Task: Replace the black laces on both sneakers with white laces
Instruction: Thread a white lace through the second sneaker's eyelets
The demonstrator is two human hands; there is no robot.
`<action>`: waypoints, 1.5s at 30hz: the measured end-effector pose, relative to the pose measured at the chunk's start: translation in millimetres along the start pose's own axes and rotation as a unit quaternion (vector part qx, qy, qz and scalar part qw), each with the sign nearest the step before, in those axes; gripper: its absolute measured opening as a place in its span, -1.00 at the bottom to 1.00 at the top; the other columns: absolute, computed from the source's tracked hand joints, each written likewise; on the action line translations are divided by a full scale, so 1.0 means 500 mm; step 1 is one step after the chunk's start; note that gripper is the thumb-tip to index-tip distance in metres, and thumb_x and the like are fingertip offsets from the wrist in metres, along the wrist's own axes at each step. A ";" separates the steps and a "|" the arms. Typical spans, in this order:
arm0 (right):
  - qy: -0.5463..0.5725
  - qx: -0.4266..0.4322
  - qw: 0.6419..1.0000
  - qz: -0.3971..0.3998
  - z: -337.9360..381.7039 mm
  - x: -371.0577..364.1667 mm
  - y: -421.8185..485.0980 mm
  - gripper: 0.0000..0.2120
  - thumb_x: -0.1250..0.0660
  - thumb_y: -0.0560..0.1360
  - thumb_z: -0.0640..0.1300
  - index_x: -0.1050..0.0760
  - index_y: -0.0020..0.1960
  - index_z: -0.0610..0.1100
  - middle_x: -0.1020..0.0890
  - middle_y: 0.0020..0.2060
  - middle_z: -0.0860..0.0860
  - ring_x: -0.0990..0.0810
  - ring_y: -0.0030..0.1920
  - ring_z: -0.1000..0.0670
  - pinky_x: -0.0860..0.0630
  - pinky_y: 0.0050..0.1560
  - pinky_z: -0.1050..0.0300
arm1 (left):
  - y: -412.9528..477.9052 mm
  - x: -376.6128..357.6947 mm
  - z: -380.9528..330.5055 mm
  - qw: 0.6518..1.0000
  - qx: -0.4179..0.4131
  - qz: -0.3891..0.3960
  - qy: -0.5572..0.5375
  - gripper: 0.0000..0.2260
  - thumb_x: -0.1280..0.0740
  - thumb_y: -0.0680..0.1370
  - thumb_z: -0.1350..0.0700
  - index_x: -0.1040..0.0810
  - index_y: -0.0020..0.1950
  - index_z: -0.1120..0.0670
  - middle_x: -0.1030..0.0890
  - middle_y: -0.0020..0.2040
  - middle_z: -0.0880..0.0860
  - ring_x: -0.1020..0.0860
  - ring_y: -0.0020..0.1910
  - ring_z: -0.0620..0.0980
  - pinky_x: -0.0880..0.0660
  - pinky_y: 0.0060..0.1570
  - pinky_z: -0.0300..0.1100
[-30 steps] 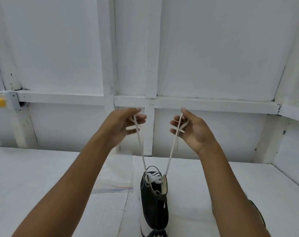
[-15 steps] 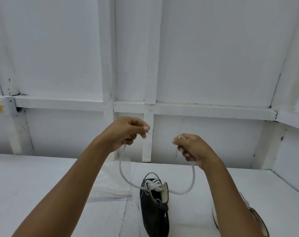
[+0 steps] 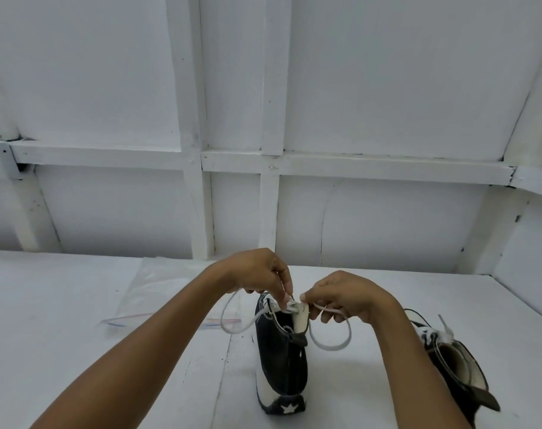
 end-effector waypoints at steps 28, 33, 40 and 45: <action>0.095 0.025 0.994 0.053 -0.061 -0.032 0.016 -0.83 -0.27 0.53 -0.25 -0.58 -0.20 -0.14 -0.66 -0.24 -0.08 -0.51 -0.33 0.05 -0.34 -0.31 0.20 | 0.034 -0.057 -0.020 0.999 -0.005 0.044 -0.006 -0.89 -0.51 0.42 0.22 -0.62 -0.14 0.08 -0.67 -0.17 0.10 -0.37 -0.34 -0.07 -0.26 -0.40 -0.26; 0.404 -0.013 0.913 -0.049 -0.104 0.016 0.037 -0.78 -0.19 0.48 -0.24 -0.39 -0.35 -0.17 -0.67 -0.20 -0.15 -0.61 -0.37 -0.03 -0.20 -0.57 0.27 | 0.023 -0.017 -0.003 1.000 -0.003 0.021 -0.005 -0.83 -0.51 0.45 0.15 -0.61 -0.01 0.06 -0.61 -0.20 -0.01 -0.44 -0.32 -0.09 -0.36 -0.37 -0.26; 0.472 -0.016 0.881 -0.032 -0.127 0.014 0.043 -0.75 -0.26 0.50 -0.10 -0.27 -0.30 -0.05 -0.24 -0.57 0.08 -0.19 -0.64 0.12 -0.02 -0.65 0.36 | 0.010 0.009 0.023 1.000 -0.012 0.006 -0.018 -0.73 -0.54 0.44 0.14 -0.61 0.10 -0.02 -0.64 0.14 -0.01 -0.59 -0.06 -0.11 -0.51 -0.03 -0.17; 0.157 0.009 0.984 0.085 -0.105 -0.037 0.027 -0.80 -0.36 0.55 -0.04 -0.56 -0.12 -0.17 -0.31 -0.49 0.06 -0.15 -0.53 0.12 -0.04 -0.53 0.29 | -0.003 0.000 0.028 0.999 -0.003 0.030 0.020 -0.68 -0.54 0.45 0.10 -0.55 0.15 -0.05 -0.57 0.19 -0.05 -0.56 -0.03 -0.15 -0.47 -0.03 -0.25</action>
Point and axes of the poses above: each hand's wrist, its own y-axis towards the middle knuckle, its own x-axis out of the back of the hand, z = x × y, the point moved 10 cm from there along y, towards the middle knuckle
